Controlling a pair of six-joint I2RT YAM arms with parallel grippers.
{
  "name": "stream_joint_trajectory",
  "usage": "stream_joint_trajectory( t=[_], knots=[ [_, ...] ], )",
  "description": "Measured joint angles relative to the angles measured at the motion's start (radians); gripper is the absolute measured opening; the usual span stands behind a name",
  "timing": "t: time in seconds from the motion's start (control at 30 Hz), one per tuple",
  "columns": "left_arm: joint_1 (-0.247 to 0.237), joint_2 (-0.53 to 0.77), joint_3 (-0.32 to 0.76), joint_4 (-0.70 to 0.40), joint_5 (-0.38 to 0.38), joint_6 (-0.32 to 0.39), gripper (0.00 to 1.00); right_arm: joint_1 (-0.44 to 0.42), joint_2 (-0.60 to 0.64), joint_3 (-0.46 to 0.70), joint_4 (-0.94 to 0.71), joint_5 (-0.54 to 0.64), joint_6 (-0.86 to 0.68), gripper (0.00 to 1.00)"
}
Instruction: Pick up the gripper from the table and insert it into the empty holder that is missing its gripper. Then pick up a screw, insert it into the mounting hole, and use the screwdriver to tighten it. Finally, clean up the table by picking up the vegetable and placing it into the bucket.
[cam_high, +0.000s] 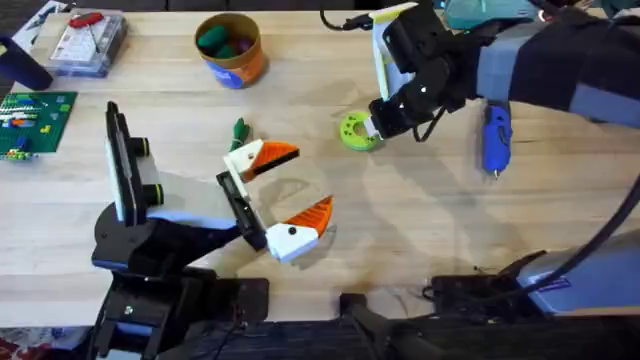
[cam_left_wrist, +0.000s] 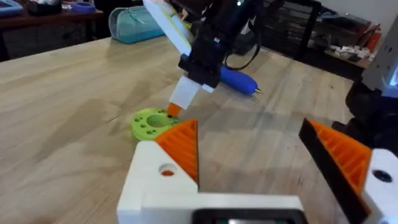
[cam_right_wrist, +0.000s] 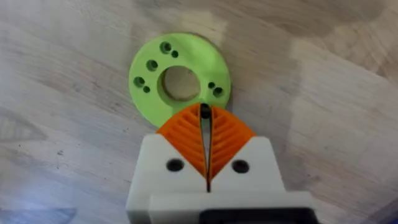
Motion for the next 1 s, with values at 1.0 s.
stream_joint_trajectory(
  t=[1.0],
  knots=[
    [0.0,0.0,0.0,0.0,0.0,0.0,0.99,0.0,-0.231,0.304,-0.391,0.0,-0.054,0.004]
  ],
)
